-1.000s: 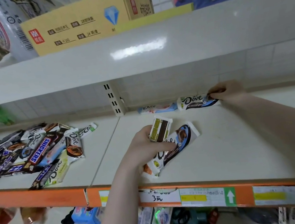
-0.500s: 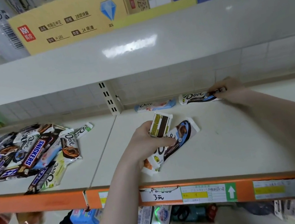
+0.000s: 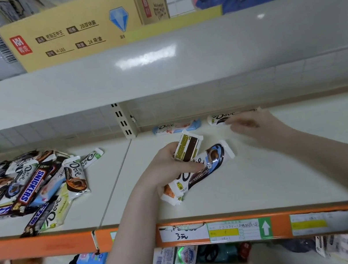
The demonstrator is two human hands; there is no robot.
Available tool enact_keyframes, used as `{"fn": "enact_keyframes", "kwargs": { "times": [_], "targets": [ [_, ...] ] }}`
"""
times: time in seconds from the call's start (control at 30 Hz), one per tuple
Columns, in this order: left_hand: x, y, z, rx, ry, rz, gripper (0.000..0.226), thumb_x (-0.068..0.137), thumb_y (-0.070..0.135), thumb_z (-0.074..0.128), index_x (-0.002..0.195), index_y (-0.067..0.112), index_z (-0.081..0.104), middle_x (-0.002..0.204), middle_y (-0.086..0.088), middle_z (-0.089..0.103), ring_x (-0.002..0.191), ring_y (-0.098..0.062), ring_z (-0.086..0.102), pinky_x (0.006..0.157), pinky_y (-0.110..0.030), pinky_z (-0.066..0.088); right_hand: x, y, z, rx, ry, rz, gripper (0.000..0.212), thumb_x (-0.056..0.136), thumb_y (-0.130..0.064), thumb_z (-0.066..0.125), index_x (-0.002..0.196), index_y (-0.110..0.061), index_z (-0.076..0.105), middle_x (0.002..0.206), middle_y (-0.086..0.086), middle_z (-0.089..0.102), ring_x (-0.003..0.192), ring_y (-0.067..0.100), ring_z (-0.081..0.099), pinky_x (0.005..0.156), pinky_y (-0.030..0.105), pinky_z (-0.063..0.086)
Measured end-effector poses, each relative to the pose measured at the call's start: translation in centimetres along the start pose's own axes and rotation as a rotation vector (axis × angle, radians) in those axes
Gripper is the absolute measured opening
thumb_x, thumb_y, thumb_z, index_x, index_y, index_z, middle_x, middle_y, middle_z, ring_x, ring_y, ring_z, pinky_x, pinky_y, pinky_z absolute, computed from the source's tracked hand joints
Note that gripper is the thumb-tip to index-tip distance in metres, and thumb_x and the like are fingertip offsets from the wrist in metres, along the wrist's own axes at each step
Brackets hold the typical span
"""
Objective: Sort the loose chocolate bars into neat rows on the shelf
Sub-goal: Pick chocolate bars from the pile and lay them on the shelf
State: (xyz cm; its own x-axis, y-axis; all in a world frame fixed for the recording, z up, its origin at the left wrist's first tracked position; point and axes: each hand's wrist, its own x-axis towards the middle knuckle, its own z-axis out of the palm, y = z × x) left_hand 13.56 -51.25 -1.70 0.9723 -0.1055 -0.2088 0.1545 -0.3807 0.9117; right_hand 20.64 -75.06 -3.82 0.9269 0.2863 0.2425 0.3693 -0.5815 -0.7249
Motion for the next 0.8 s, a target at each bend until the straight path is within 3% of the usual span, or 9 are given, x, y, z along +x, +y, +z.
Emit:
{"fn": "enact_keyframes", "kwargs": {
  "times": [0.1, 0.23, 0.27, 0.33, 0.43, 0.5, 0.6, 0.7, 0.8],
  "targets": [
    [0.2, 0.5, 0.3, 0.026, -0.029, 0.015, 0.047, 0.068, 0.01, 0.081, 0.109, 0.016, 0.059, 0.09, 0.001, 0.068, 0.074, -0.011, 0.064, 0.063, -0.024, 0.049, -1.9, -1.6, 0.7, 0.147, -0.177, -0.029, 0.023, 0.085, -0.018, 0.064, 0.105, -0.03, 0.064, 0.079, -0.012, 0.059, 0.07, -0.002, 0.053, 0.064, 0.006, 0.039],
    [0.5, 0.9, 0.9, 0.05, -0.061, 0.038, 0.052, 0.062, 0.013, 0.083, 0.108, 0.014, 0.06, 0.097, -0.005, 0.069, 0.087, -0.021, 0.067, 0.08, -0.036, 0.054, -2.5, -1.6, 0.8, 0.131, -0.209, -0.054, 0.019, 0.079, -0.016, 0.071, 0.096, -0.026, 0.067, 0.054, -0.015, 0.049, 0.049, 0.004, 0.039, 0.048, 0.012, 0.027],
    [0.5, 1.0, 1.0, 0.053, -0.063, 0.04, 0.054, 0.059, 0.016, 0.084, 0.108, 0.014, 0.06, 0.1, -0.007, 0.069, 0.092, -0.025, 0.067, 0.085, -0.04, 0.054, -2.6, -1.4, 0.8, 0.143, -0.214, -0.058, 0.016, 0.078, -0.015, 0.071, 0.09, -0.025, 0.068, 0.058, -0.013, 0.055, 0.05, 0.005, 0.038, 0.049, 0.015, 0.028],
    [0.4, 1.1, 1.2, 0.06, -0.067, 0.043, 0.053, 0.061, 0.017, 0.083, 0.108, 0.015, 0.059, 0.104, -0.009, 0.068, 0.097, -0.028, 0.066, 0.089, -0.044, 0.053, -2.9, -1.2, 0.7, 0.183, -0.232, -0.046, 0.013, 0.078, -0.012, 0.072, 0.084, -0.024, 0.069, 0.077, 0.011, 0.064, 0.058, 0.013, 0.042, 0.051, 0.02, 0.031],
    [0.2, 0.9, 1.2, 0.029, -0.097, 0.031, 0.045, 0.073, 0.016, 0.078, 0.113, 0.014, 0.057, 0.107, -0.012, 0.068, 0.096, -0.029, 0.067, 0.087, -0.045, 0.054, -3.2, -0.7, 0.3, 0.161, -0.23, -0.006, 0.011, 0.078, -0.014, 0.072, 0.08, -0.024, 0.068, 0.084, 0.027, 0.059, 0.057, 0.014, 0.04, 0.049, 0.018, 0.032],
    [-0.1, 0.8, 1.1, 0.011, -0.116, 0.02, 0.037, 0.082, 0.019, 0.071, 0.114, 0.013, 0.055, 0.104, -0.012, 0.07, 0.089, -0.028, 0.068, 0.079, -0.04, 0.054, -3.4, -0.4, -0.2, 0.15, -0.215, -0.002, 0.01, 0.078, -0.013, 0.071, 0.079, -0.023, 0.068, 0.074, 0.022, 0.055, 0.053, 0.008, 0.037, 0.047, 0.015, 0.03],
    [-0.3, 0.7, 0.7, 0.001, -0.073, 0.011, 0.027, 0.089, 0.022, 0.061, 0.115, 0.014, 0.055, 0.1, -0.01, 0.072, 0.083, -0.025, 0.068, 0.077, -0.038, 0.054, -3.5, -0.1, -1.3, 0.131, -0.197, 0.009, 0.008, 0.08, -0.012, 0.069, 0.079, -0.02, 0.069, 0.056, -0.012, 0.05, 0.048, 0.005, 0.035, 0.046, 0.014, 0.027],
    [-0.5, 0.5, 0.2, 0.009, -0.023, 0.003, 0.022, 0.094, 0.022, 0.054, 0.115, 0.015, 0.054, 0.096, -0.011, 0.071, 0.082, -0.025, 0.066, 0.081, -0.041, 0.054, -3.0, 0.7, -2.3, 0.122, -0.151, 0.049, 0.009, 0.081, -0.011, 0.068, 0.078, -0.019, 0.068, 0.046, -0.012, 0.04, 0.043, 0.005, 0.031, 0.043, 0.014, 0.026],
    [-0.5, 0.4, -0.3, -0.062, -0.018, -0.005, 0.017, 0.096, 0.014, 0.048, 0.112, 0.008, 0.051, 0.094, -0.018, 0.071, 0.08, -0.028, 0.066, 0.08, -0.042, 0.054, -2.0, 1.9, -3.0, 0.148, -0.05, 0.104, 0.015, 0.081, -0.011, 0.069, 0.075, -0.025, 0.068, 0.054, -0.003, 0.035, 0.048, 0.011, 0.031, 0.042, 0.017, 0.025]
  ]
}}
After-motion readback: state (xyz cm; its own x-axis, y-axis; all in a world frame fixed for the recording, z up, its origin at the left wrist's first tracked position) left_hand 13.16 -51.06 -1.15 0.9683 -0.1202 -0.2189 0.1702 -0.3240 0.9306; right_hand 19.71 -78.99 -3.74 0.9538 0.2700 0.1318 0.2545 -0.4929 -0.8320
